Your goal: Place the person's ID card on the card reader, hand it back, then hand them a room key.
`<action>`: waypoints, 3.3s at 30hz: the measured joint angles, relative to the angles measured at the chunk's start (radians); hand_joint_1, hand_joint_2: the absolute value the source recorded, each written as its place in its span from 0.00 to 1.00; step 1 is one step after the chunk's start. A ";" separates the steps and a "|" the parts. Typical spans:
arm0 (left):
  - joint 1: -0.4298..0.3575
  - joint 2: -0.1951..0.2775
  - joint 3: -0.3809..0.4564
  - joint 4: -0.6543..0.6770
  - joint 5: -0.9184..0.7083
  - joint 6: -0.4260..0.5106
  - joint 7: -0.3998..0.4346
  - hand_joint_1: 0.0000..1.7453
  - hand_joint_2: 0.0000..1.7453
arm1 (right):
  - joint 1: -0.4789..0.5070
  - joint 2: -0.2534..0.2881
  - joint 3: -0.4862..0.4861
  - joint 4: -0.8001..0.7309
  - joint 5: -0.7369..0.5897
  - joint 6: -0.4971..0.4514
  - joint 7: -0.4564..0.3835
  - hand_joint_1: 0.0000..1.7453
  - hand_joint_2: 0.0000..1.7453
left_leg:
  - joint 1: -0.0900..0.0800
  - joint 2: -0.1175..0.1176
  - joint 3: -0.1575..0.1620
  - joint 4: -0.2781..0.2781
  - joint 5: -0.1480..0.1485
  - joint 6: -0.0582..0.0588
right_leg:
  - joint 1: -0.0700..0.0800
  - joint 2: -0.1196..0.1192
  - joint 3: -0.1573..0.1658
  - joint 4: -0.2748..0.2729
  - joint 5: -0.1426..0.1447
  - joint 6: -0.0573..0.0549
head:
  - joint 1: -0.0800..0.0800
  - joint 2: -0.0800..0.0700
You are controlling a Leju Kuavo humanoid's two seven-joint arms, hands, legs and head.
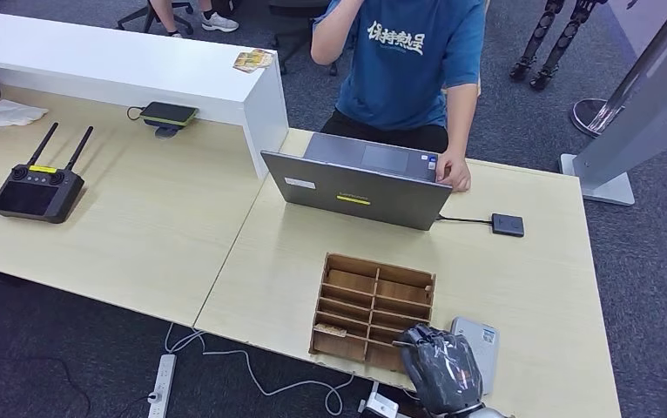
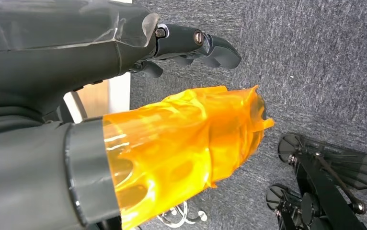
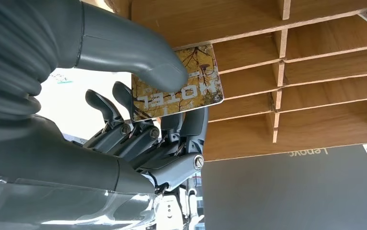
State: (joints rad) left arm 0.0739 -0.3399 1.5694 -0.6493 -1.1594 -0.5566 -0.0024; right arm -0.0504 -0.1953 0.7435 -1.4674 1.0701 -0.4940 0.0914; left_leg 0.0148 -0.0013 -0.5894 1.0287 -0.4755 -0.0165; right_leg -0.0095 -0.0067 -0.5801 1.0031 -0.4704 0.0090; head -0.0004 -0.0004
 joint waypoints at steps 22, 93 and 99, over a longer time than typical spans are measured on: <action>0.000 0.000 0.000 0.000 -0.083 -0.024 -0.033 0.00 0.00 | 0.063 0.217 -0.191 -0.149 -0.045 -0.199 -0.404 0.99 1.00 | 0.000 0.000 0.000 0.000 0.000 0.000 | 0.000 0.000 0.000 0.000 -0.001 -0.001 | 0.000 0.000; -0.051 0.282 -0.083 0.419 -0.408 0.179 -0.103 0.00 0.00 | -0.866 0.429 -0.369 0.680 0.261 -0.200 -0.004 0.00 1.00 | 0.000 0.001 0.000 0.000 0.003 -0.002 | 0.000 0.002 -0.001 0.001 0.002 -0.001 | 0.000 0.000; -0.052 0.282 -0.083 0.420 -0.408 0.179 -0.103 0.00 0.00 | -0.865 0.430 -0.369 0.685 0.240 -0.200 -0.021 0.00 1.00 | 0.000 0.001 0.000 0.000 0.003 -0.002 | 0.000 0.002 -0.001 0.001 0.002 -0.001 | 0.000 0.000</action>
State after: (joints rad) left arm 0.0218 -0.0579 1.4862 -0.2293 -1.5675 -0.3773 -0.1053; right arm -0.9158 0.2345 0.3750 -0.7828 1.3102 -0.6939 0.0705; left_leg 0.0149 -0.0001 -0.5890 1.0291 -0.4726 -0.0188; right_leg -0.0095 -0.0047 -0.5811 1.0040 -0.4679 0.0084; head 0.0000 -0.0004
